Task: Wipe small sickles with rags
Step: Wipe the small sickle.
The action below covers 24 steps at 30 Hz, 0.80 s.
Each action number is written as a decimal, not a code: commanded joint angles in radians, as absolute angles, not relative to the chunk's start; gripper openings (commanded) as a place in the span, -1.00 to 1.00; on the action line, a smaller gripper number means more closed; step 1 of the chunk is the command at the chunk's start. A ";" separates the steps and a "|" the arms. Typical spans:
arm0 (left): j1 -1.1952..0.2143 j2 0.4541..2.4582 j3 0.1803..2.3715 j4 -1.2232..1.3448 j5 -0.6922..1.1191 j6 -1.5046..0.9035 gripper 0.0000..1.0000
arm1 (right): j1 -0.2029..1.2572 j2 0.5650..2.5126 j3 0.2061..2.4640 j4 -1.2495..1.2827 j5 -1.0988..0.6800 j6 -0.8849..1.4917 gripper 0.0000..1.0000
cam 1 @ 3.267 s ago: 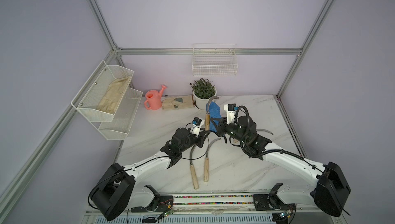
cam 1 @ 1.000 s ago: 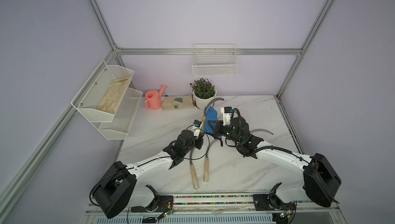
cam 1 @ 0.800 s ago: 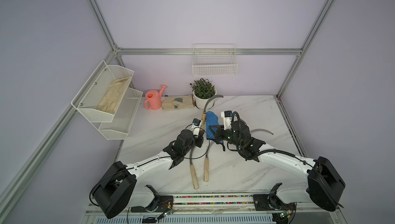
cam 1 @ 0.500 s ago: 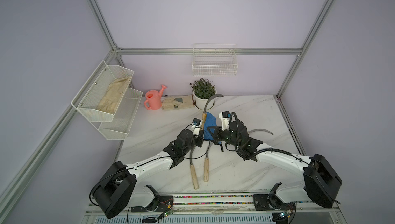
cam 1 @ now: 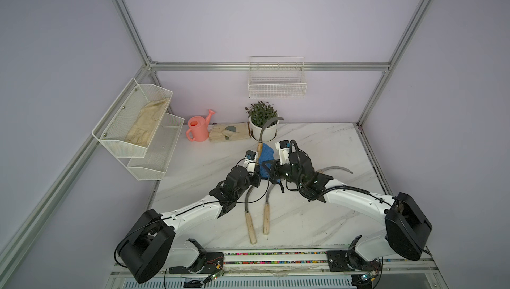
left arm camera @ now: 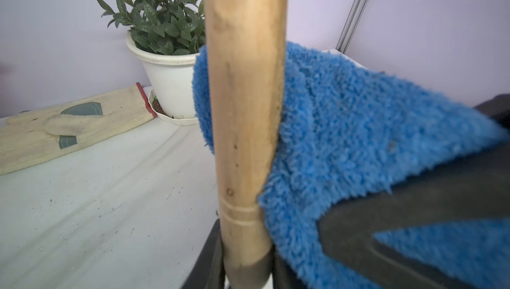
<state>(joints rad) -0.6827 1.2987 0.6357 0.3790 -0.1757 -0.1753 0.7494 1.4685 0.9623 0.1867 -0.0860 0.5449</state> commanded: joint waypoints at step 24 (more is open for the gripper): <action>-0.701 1.332 0.678 0.394 0.190 -0.192 -1.00 | 0.560 1.223 0.698 0.418 -0.181 0.460 -1.00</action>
<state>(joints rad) -0.6991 1.3067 0.6361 0.3851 0.1173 -0.1780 0.5613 1.1835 0.7021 0.2817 -0.1013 0.4862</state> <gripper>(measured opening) 0.229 0.199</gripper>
